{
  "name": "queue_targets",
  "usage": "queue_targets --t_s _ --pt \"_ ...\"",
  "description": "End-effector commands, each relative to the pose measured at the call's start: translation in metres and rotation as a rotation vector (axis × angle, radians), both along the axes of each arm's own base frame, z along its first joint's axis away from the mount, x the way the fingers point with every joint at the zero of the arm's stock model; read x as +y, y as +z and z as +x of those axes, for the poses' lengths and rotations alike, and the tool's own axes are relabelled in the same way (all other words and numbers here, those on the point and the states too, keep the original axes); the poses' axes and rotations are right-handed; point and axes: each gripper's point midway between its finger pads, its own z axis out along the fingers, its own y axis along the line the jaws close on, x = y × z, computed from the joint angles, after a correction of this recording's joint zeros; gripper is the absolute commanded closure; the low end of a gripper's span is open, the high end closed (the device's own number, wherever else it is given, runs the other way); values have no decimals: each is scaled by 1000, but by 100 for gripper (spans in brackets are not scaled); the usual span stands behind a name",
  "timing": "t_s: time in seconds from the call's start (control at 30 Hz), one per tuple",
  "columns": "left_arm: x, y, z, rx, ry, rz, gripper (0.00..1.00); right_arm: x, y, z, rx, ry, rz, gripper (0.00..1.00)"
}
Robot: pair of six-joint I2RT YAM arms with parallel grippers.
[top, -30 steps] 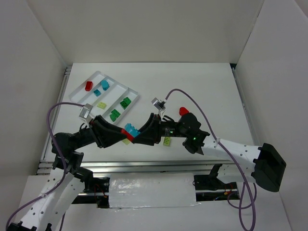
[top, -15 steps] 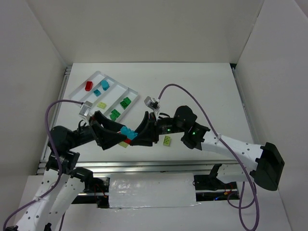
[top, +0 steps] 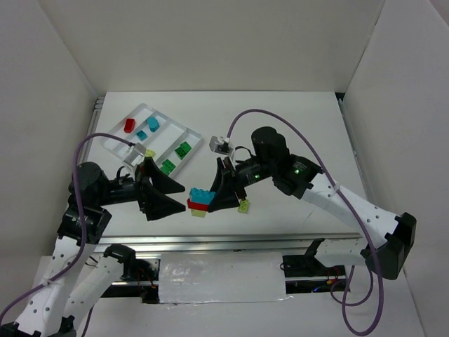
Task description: Sort the legos into containers by color
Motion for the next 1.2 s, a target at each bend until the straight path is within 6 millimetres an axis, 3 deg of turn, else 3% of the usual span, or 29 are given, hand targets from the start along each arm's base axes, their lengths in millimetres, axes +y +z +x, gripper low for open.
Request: queue_targets --t_s 0.0,0.13,0.3,0.73,1.03,1.1,1.13,1.17 --pt "-1 -10 -4 3 -59 32 1 -9 -8 -10 16 54 -91 100" --pt "-4 -19 0 40 -82 42 1 -3 -16 -4 21 17 -143 100" --pt "-4 -8 -5 10 -95 11 1 8 -26 0 28 -6 -206 100" --pt "-4 -23 -4 48 -101 43 14 31 -3 -5 0 7 -136 100" --pt "-3 -23 -4 37 -95 54 51 46 -5 2 13 -11 -165 100" --pt "-4 -24 -2 35 -94 53 66 47 -7 1 13 -4 -173 100" --pt "-4 -25 -1 38 -88 53 80 47 -6 1 10 -4 -170 100" --pt "-4 -25 1 38 -81 53 84 46 -5 0 10 1 -164 98"
